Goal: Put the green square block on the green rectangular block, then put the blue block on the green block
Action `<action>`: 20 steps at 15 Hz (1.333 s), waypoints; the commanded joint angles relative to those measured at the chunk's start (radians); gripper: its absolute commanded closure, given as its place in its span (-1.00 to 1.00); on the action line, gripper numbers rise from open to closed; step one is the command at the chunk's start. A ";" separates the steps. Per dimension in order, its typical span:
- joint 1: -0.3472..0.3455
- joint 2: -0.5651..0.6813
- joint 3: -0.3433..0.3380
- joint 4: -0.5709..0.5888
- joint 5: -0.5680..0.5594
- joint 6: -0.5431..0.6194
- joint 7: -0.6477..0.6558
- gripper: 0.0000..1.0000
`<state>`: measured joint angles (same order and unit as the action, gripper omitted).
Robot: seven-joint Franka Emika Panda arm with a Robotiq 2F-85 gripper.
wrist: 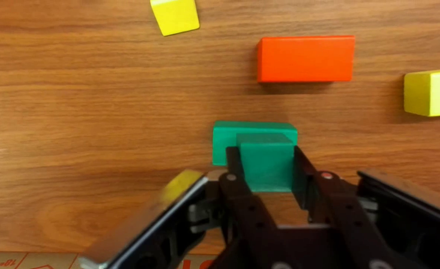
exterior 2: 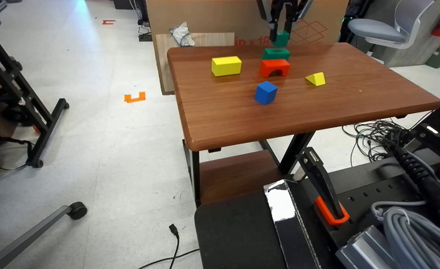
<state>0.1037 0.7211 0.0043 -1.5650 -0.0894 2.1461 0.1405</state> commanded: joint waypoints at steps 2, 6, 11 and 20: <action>-0.004 0.010 0.003 0.012 0.006 0.002 -0.028 0.83; -0.007 0.019 0.001 0.017 0.006 0.002 -0.034 0.83; -0.004 0.049 -0.002 0.030 0.002 -0.005 -0.031 0.83; -0.025 -0.003 0.003 -0.013 0.014 -0.004 -0.063 -0.98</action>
<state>0.0950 0.7454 0.0026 -1.5624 -0.0888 2.1455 0.1084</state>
